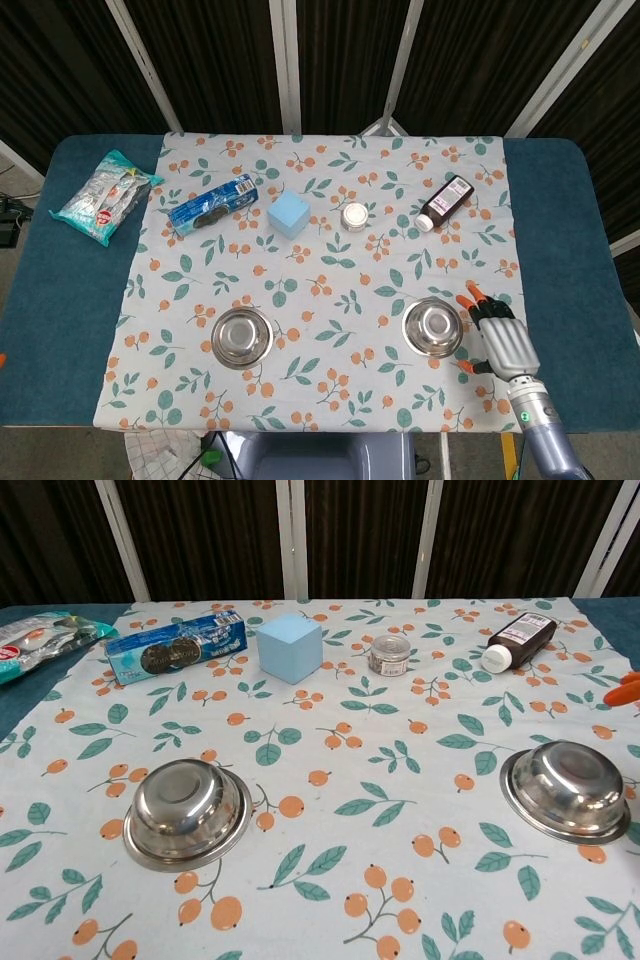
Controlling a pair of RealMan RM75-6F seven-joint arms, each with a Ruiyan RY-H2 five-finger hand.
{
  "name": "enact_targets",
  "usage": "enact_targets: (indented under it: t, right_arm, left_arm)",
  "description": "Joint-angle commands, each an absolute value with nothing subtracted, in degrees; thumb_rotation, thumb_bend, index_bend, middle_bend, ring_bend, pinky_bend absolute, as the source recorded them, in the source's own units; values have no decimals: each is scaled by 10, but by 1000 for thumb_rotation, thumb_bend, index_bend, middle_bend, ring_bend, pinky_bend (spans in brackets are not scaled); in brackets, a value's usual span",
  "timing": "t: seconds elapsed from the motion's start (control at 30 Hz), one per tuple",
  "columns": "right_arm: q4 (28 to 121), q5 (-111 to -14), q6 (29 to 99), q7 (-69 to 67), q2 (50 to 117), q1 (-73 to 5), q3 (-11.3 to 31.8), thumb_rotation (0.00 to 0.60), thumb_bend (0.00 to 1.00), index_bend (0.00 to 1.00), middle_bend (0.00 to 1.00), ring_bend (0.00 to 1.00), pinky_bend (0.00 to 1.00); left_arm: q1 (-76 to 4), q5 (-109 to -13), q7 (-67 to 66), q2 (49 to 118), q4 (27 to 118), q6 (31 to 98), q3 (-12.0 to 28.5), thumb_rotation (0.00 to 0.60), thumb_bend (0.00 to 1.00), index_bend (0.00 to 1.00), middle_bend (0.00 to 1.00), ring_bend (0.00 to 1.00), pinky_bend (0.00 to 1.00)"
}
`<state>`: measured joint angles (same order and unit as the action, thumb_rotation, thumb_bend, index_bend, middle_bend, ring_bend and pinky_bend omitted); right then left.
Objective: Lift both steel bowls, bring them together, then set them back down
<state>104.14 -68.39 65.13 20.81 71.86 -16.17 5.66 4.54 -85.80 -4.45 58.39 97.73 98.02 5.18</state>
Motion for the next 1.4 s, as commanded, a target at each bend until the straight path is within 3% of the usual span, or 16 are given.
enact_targets:
  t: [0.03, 0.5, 0.67, 0.87, 1.13, 1.4]
  right_arm:
    - [1030, -644, 625, 236, 748, -187, 66, 600, 63, 157, 3, 112, 124]
    - [995, -562, 597, 294, 805, -241, 74, 600, 64, 158, 3, 117, 124]
    - [978, -544, 588, 295, 818, -254, 75, 600, 63, 158, 3, 161, 125]
    - [966, -537, 588, 292, 825, -262, 72, 600, 63, 168, 9, 227, 311]
    - [967, -545, 596, 281, 824, -263, 66, 600, 63, 212, 74, 292, 338]
    - [965, -565, 601, 261, 820, -263, 60, 600, 64, 328, 179, 329, 391]
  left_arm:
    - [43, -852, -45, 583, 977, 973, 52, 600, 165, 122, 23, 0, 11]
    - [32, -828, -65, 587, 979, 949, 57, 600, 165, 122, 23, 0, 11]
    - [32, -824, -66, 588, 979, 949, 58, 600, 165, 122, 23, 0, 11]
    - [33, -822, -64, 587, 980, 951, 59, 600, 165, 122, 23, 0, 11]
    - [32, -819, -66, 588, 982, 948, 58, 600, 166, 123, 23, 0, 11]
    - [31, -817, -72, 590, 985, 948, 59, 600, 167, 122, 23, 0, 11]
